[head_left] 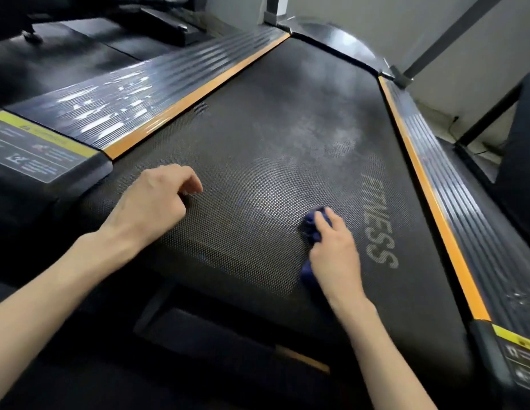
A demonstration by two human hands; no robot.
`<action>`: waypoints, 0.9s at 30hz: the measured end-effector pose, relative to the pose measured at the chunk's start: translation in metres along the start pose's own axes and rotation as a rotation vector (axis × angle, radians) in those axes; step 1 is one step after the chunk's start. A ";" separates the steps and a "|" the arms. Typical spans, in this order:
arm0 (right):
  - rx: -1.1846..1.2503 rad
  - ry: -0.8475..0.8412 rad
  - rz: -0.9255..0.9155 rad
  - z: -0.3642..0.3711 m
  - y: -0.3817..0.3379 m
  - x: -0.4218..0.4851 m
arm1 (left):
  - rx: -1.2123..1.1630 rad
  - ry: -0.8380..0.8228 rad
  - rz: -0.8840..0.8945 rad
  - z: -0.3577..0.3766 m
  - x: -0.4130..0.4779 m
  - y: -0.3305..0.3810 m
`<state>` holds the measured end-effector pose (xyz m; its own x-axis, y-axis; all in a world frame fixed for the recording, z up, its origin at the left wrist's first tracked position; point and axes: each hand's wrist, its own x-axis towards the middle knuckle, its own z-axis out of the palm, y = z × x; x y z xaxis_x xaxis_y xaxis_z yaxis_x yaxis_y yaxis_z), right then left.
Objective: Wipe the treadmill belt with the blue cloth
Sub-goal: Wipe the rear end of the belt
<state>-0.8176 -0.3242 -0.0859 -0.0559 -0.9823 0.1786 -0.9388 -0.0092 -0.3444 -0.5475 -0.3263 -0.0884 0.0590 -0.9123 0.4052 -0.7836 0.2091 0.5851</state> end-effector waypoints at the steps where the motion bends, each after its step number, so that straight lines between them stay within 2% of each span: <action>1: -0.008 0.011 0.080 -0.008 0.013 0.002 | -0.004 -0.008 0.024 0.006 -0.004 0.004; 3: -0.028 0.021 0.176 -0.013 0.013 0.004 | 0.039 -0.023 0.100 0.013 -0.009 0.011; 4: -0.020 0.030 0.163 -0.010 0.001 0.006 | 0.058 -0.021 0.128 0.015 -0.010 0.013; 9: 0.145 -0.080 -0.224 0.038 -0.104 0.009 | 0.085 0.030 0.034 0.019 0.007 0.021; 12: 0.140 -0.071 -0.318 0.042 -0.101 0.005 | 0.090 0.027 0.025 0.025 0.021 0.036; 15: 0.051 -0.024 -0.243 0.021 -0.026 -0.003 | 0.059 -0.040 0.041 0.036 0.027 0.045; 18: -0.030 0.042 0.027 -0.021 0.064 -0.018 | 0.059 -0.087 0.078 0.051 0.022 0.053; 20: -0.090 0.057 0.191 -0.044 0.096 -0.027 | 0.154 -0.076 0.149 0.059 0.017 0.058; 23: -0.154 0.106 0.295 -0.047 0.088 -0.030 | 0.209 -0.068 0.197 0.064 0.014 0.062; 27: -0.052 0.082 0.088 -0.014 0.024 -0.013 | 0.132 -0.076 0.231 0.070 0.013 0.071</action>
<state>-0.8441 -0.3089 -0.0832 -0.1640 -0.9604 0.2250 -0.9454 0.0879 -0.3140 -0.6458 -0.3477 -0.0907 -0.1735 -0.8706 0.4604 -0.8450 0.3717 0.3844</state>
